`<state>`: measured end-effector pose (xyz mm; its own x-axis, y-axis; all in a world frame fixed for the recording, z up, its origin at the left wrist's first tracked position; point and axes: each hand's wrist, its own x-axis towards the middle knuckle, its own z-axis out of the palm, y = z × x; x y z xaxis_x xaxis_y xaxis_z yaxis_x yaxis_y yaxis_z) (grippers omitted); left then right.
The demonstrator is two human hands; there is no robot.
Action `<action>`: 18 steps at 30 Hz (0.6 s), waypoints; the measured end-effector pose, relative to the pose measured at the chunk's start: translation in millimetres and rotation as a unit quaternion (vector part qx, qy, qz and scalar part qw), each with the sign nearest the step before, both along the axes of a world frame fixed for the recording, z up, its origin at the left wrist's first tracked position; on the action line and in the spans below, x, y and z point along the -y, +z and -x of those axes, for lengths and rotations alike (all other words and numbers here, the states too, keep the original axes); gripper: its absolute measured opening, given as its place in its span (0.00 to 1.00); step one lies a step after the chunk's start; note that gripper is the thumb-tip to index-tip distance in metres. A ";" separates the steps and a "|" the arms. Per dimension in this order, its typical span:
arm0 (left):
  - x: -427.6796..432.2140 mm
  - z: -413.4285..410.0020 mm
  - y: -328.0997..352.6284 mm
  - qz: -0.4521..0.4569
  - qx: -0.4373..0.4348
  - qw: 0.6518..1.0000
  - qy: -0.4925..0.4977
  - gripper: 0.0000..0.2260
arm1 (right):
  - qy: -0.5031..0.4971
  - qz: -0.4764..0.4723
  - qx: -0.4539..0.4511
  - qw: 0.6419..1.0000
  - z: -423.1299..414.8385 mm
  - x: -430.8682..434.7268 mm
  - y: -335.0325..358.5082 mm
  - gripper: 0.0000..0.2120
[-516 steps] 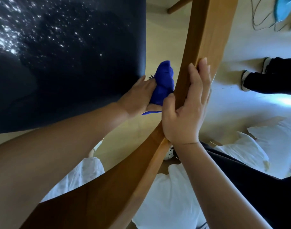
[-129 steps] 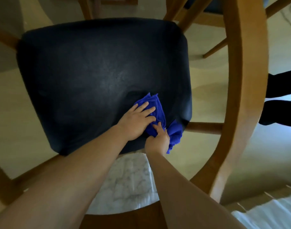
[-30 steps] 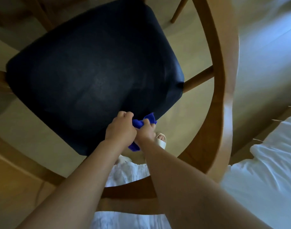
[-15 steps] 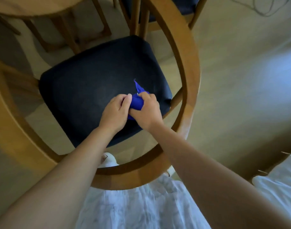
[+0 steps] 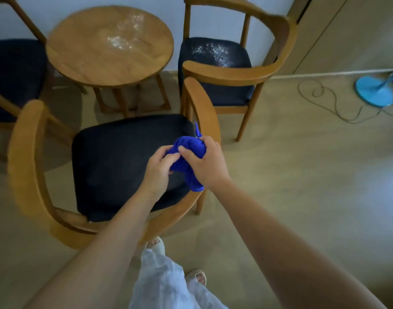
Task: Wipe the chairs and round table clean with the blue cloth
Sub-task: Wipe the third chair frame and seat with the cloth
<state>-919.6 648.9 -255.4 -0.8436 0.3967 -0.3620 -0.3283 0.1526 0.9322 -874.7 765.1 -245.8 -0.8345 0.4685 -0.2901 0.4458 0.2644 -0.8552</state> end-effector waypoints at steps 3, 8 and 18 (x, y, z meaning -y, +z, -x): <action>-25.4 9.2 10.1 0.018 -0.038 0.999 0.013 0.07 | 0.002 0.007 -0.019 1.000 8.3 -24.6 6.6 0.18; -69.9 29.1 17.6 0.064 -0.112 0.992 0.008 0.04 | 0.010 0.006 -0.015 1.000 30.8 -77.0 8.5 0.23; -164.9 97.8 26.9 0.048 -0.109 0.991 0.065 0.04 | 0.096 -0.096 0.010 0.991 91.9 -195.1 18.7 0.22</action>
<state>-1017.5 813.8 -228.5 -0.9478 0.2513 -0.1965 -0.1434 0.2144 0.9662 -966.6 960.3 -227.0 -0.9083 0.3504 -0.2285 0.3883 0.5032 -0.7720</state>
